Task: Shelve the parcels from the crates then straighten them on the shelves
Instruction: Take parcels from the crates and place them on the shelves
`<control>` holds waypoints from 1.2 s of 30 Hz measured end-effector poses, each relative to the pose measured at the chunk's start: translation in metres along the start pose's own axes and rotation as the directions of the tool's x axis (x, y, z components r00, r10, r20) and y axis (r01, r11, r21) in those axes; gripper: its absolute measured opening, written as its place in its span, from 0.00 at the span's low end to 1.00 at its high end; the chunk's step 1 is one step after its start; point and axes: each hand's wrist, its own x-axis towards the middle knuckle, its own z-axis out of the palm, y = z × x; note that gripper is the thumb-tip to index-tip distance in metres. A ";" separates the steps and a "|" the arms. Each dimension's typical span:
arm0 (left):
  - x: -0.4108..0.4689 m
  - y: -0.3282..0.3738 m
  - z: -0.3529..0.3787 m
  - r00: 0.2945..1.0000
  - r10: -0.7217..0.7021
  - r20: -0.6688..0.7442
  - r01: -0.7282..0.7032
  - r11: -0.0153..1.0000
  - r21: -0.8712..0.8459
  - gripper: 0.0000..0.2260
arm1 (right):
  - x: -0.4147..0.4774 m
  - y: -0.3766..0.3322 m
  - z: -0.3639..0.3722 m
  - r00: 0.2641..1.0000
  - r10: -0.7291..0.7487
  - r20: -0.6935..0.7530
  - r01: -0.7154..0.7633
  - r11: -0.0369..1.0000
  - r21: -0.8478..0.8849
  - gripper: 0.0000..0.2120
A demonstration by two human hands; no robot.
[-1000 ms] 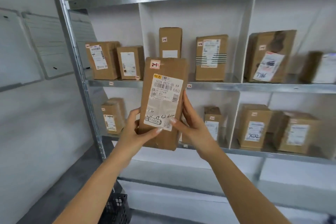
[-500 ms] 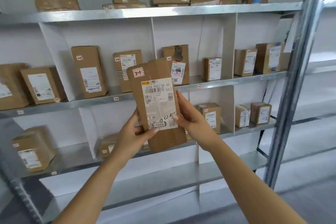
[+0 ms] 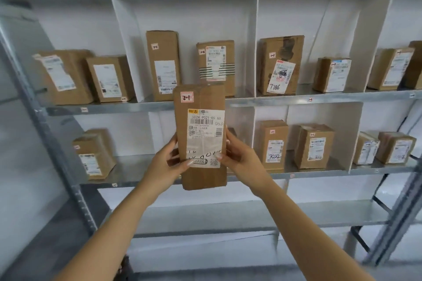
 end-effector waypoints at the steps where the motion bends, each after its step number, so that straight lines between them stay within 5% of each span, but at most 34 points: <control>1: 0.006 -0.014 -0.018 1.000 -0.011 -0.017 0.011 1.000 0.010 0.33 | 0.013 0.007 0.020 1.000 0.008 0.014 -0.008 1.000 -0.011 0.34; 7: 0.055 -0.129 -0.130 0.994 -0.101 -0.041 0.104 0.990 0.092 0.29 | 0.098 0.066 0.159 0.998 0.055 0.041 -0.046 0.983 -0.179 0.32; 17: 0.172 -0.297 -0.235 0.979 -0.195 -0.050 0.201 0.966 0.165 0.21 | 0.220 0.169 0.315 0.966 0.248 -0.069 -0.252 0.965 -0.065 0.34; 25: 0.226 -0.402 -0.227 0.968 -0.242 -0.064 0.250 0.947 0.203 0.16 | 0.263 0.264 0.360 0.936 0.326 -0.134 -0.332 0.943 -0.032 0.34; 36: 0.275 -0.440 -0.220 0.978 -0.184 -0.094 0.204 0.935 0.291 0.16 | 0.301 0.320 0.372 0.943 0.279 -0.183 -0.306 0.942 -0.140 0.28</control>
